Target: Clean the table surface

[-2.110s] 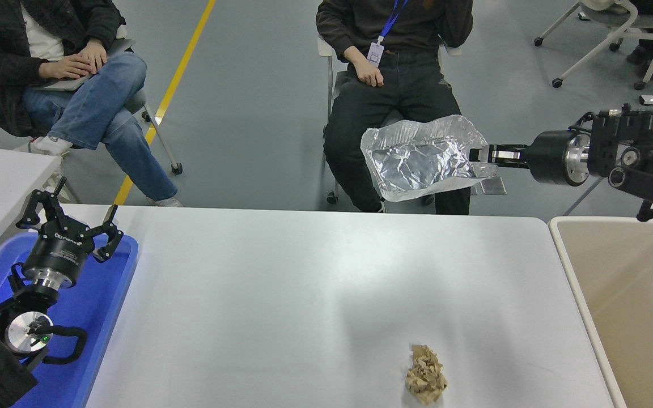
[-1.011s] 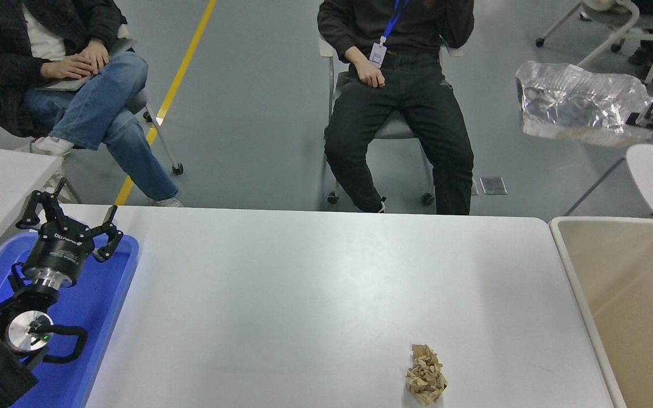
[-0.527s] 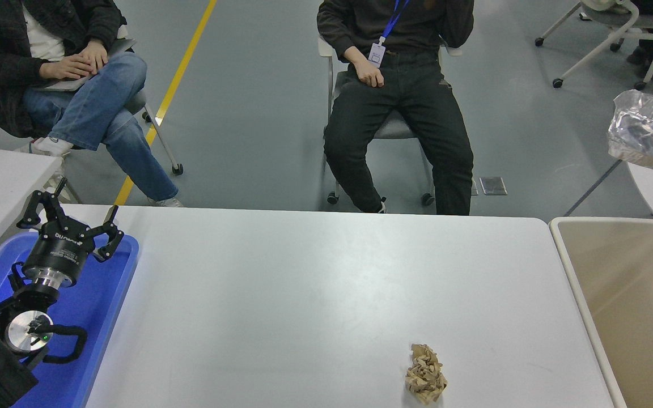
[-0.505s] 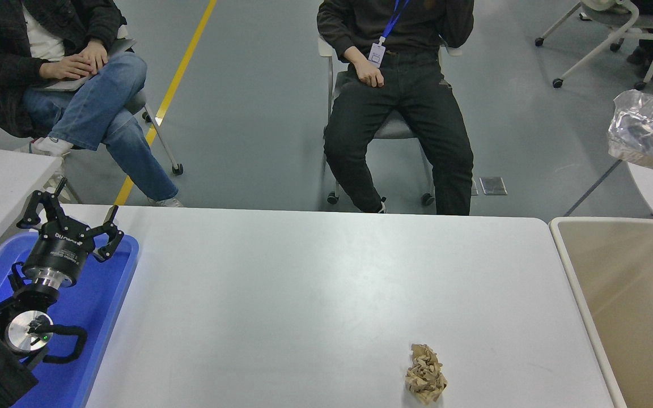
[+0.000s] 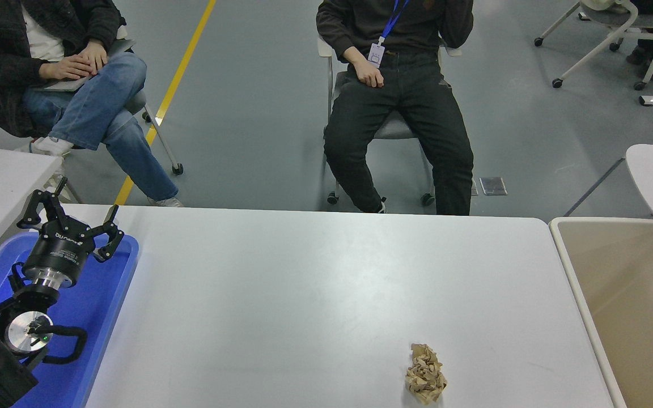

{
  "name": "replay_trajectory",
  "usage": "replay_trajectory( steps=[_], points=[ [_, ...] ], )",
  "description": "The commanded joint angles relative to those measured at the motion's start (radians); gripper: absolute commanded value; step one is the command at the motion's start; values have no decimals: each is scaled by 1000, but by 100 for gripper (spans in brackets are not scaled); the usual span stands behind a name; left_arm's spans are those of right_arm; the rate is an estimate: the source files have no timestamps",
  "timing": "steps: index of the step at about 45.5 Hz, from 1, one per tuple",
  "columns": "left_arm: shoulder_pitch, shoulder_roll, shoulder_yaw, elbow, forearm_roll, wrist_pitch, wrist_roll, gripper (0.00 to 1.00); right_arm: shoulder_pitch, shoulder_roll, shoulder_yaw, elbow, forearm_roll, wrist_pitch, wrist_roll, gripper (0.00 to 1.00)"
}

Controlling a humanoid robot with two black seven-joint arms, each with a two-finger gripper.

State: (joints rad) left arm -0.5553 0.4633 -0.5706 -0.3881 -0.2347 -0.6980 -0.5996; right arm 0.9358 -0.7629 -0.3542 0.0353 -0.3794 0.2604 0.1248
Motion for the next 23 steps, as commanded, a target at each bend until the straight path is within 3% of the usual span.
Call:
replay_trajectory(
  steps=[1,23],
  points=[
    [0,0,0,0,0,0,0,100,-94,48,76,-69,5,-9,-60,0],
    [0,0,0,0,0,0,0,100,-268,177,208,-83,16,-125,-90,0]
  ],
)
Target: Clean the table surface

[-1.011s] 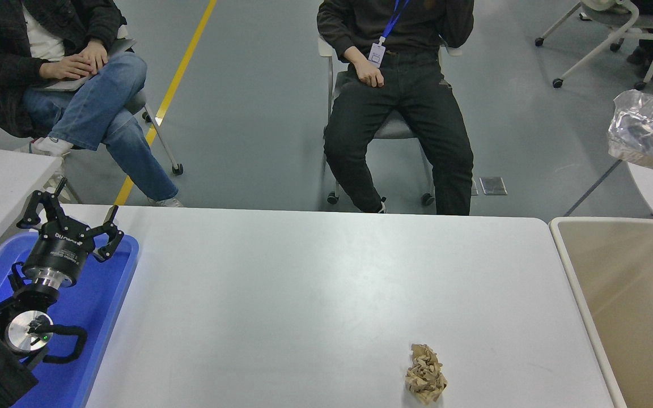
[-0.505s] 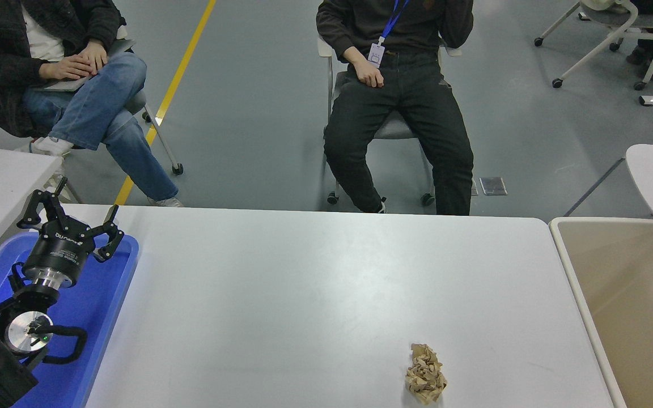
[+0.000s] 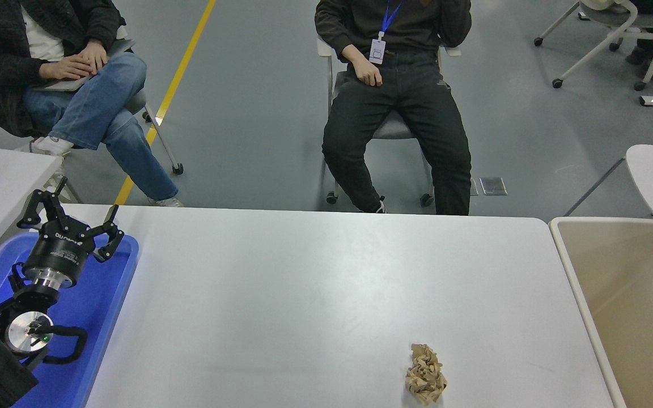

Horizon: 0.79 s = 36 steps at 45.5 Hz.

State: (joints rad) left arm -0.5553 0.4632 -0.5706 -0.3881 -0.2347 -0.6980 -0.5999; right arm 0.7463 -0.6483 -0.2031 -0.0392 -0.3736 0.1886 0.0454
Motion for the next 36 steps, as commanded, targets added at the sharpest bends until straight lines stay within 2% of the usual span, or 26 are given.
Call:
replay_trajectory(
  steps=[1,36],
  points=[
    [0,0,0,0,0,0,0,100,-84,65,59,-8,12,-58,-10,0],
    [0,0,0,0,0,0,0,100,-162,194,79,-8,18,-162,-7,0]
  ],
)
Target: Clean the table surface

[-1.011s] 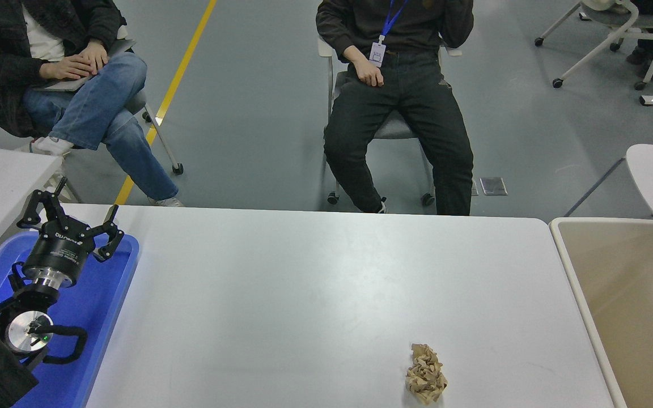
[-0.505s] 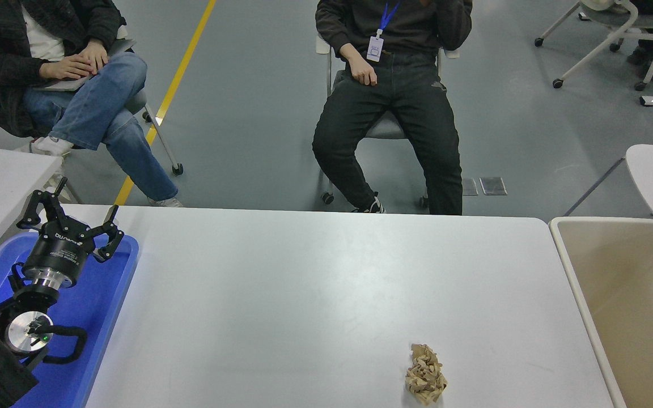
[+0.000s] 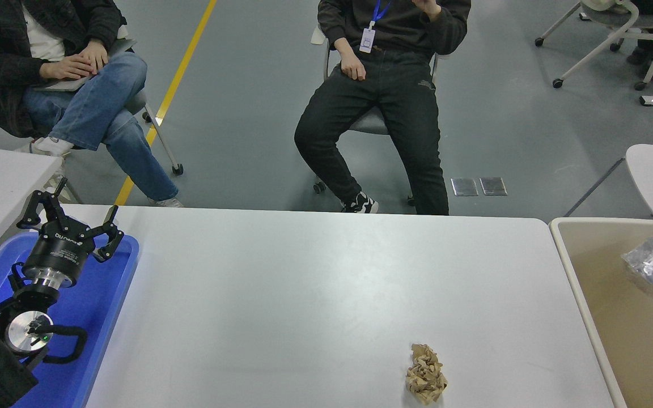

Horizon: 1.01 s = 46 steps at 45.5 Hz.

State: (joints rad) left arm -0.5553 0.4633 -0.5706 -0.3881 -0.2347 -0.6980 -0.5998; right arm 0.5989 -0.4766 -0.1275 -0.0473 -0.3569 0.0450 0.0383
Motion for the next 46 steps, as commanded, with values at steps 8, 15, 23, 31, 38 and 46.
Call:
replay_trajectory(
  steps=[8,15,23,31,38,46],
  points=[
    [0,0,0,0,0,0,0,100,-14,33,3,0,0,-19,0,0],
    [0,0,0,0,0,0,0,100,-14,41,2,0,0,-20,0,0],
    [0,0,0,0,-2,0,0,100,-24,50,3,0,0,-20,0,0],
    [0,0,0,0,0,0,0,100,-24,52,3,0,0,-22,0,0],
    [0,0,0,0,0,0,0,100,-24,52,3,0,0,-22,0,0],
    [0,0,0,0,0,0,0,100,-24,52,3,0,0,-22,0,0]
  ],
)
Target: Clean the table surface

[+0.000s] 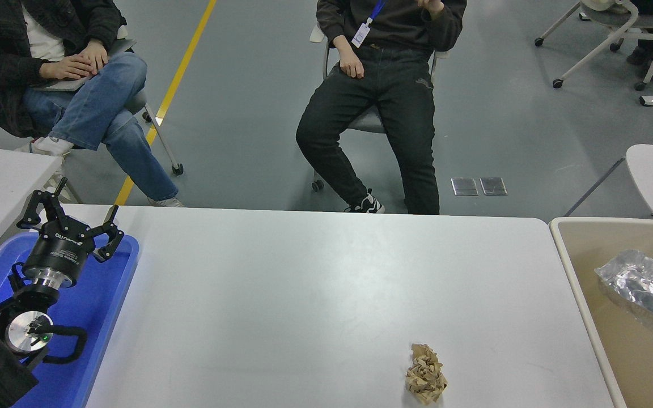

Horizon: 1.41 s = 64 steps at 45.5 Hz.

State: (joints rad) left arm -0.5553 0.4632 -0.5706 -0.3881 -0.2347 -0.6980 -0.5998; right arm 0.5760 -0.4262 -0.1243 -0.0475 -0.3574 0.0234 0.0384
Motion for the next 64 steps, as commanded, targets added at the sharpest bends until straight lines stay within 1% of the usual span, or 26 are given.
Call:
replay_trajectory(
  steps=[1,5,8,10,11,12,13,17,20,21,24,25,33,37,44,49,59,64],
  points=[
    [0,0,0,0,0,0,0,100,-1,1,0,-2,0,0,0,0],
    [0,0,0,0,0,0,0,100,-1,1,0,-5,0,-8,0,0],
    [0,0,0,0,0,0,0,100,-1,1,0,-8,0,-39,0,0],
    [0,0,0,0,0,0,0,100,-1,0,0,-8,0,-65,0,23],
    [0,0,0,0,0,0,0,100,-1,0,0,-8,0,-75,0,33],
    [0,0,0,0,0,0,0,100,1,0,0,-6,1,-86,0,41],
    [0,0,0,0,0,0,0,100,1,0,0,-6,1,-95,2,45],
    [0,0,0,0,0,0,0,100,5,0,2,-3,1,-109,2,54],
    [0,0,0,0,0,0,0,100,10,-2,5,0,0,-111,3,63],
    [0,0,0,0,0,0,0,100,12,-3,6,0,1,-112,3,67],
    [0,0,0,0,0,0,0,100,19,-8,23,0,1,-112,5,92],
    [0,0,0,0,0,0,0,100,25,-8,32,1,0,-112,5,96],
    [0,0,0,0,0,0,0,100,77,-8,136,9,1,-111,5,97],
    [0,0,0,0,0,0,0,100,131,-17,178,9,0,-102,3,98],
    [0,0,0,0,0,0,0,100,237,-86,305,14,1,-94,-3,98],
    [0,0,0,0,0,0,0,100,294,-124,373,55,0,-94,0,98],
    [0,0,0,0,0,0,0,100,377,-190,385,159,1,-100,6,98],
    [0,0,0,0,0,0,0,100,420,-213,448,201,1,-99,6,98]
  ],
)
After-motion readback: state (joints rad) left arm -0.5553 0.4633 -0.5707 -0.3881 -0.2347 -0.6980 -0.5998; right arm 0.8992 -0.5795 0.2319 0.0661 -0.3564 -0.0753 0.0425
